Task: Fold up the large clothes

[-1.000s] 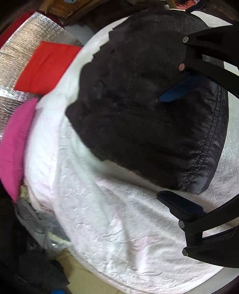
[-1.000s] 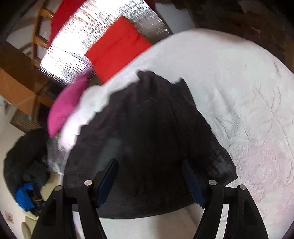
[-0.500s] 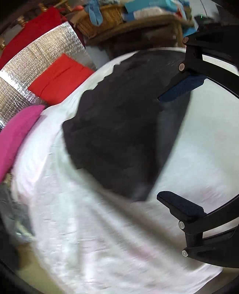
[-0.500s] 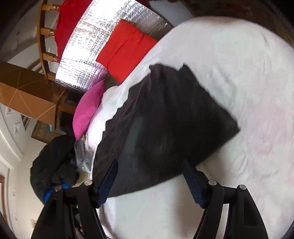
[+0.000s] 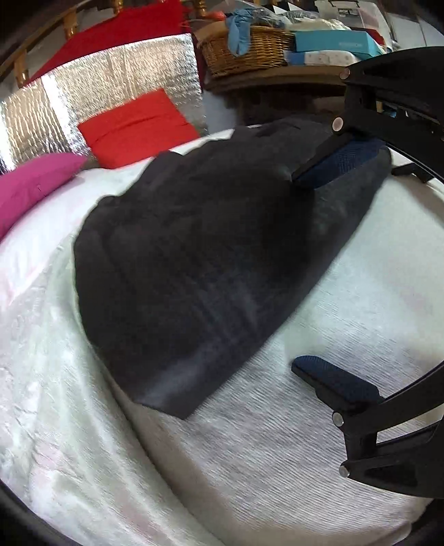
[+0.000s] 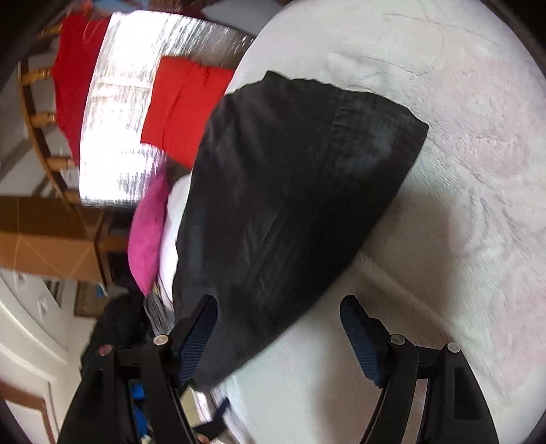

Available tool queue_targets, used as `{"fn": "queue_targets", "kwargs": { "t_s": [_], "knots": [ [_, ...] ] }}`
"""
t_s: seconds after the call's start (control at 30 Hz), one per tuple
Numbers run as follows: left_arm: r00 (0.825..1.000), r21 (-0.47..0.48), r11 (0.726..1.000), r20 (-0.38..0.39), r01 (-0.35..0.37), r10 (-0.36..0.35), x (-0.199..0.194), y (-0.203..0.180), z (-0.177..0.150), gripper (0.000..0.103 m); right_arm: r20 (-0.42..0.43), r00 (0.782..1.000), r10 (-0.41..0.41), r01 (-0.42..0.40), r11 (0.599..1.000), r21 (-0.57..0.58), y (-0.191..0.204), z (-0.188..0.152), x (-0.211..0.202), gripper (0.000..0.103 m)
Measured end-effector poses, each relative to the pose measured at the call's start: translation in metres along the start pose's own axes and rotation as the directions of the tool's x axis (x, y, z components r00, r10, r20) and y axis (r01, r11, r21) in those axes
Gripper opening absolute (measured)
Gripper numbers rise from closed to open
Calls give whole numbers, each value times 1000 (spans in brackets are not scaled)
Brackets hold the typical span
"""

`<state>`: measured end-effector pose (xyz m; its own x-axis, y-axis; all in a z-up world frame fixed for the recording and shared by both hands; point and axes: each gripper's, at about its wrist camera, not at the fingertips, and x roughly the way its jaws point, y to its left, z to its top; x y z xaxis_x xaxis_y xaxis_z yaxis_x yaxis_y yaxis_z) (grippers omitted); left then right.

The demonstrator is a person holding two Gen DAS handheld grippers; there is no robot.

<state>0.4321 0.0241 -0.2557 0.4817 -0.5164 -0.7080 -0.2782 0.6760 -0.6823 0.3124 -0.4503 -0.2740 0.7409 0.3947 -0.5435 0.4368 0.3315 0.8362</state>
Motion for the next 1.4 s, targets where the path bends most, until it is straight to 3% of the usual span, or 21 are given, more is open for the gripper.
{"fn": "queue_targets", "kwargs": {
  "t_s": [0.3,0.6,0.63,0.67,0.8,0.93,1.17,1.4],
  "knots": [
    [992,-62,995,111,72,-65,9,4,20,98,122,992,38,-40,999,13,5,25,23,80],
    [981,-99,985,148,140,-125,16,11,29,96,199,979,50,-53,999,13,5,36,28,78],
    [980,-106,984,154,141,-124,12,14,26,88,205,978,42,-45,999,11,6,35,28,75],
    [982,-109,987,158,122,-104,9,17,24,73,211,977,19,-20,1000,5,7,33,28,70],
    [983,-105,988,158,112,-94,9,19,27,60,220,975,-32,40,999,-28,9,27,25,52],
    [981,-76,991,169,113,-98,0,15,25,44,235,971,-52,75,993,-88,19,23,19,42],
    [977,-38,990,172,136,-128,-26,19,15,37,244,968,-52,91,985,-149,31,10,-2,37],
    [990,11,995,101,98,-98,-44,33,-13,38,209,975,-74,112,978,-178,19,-19,-34,37]
  ]
}}
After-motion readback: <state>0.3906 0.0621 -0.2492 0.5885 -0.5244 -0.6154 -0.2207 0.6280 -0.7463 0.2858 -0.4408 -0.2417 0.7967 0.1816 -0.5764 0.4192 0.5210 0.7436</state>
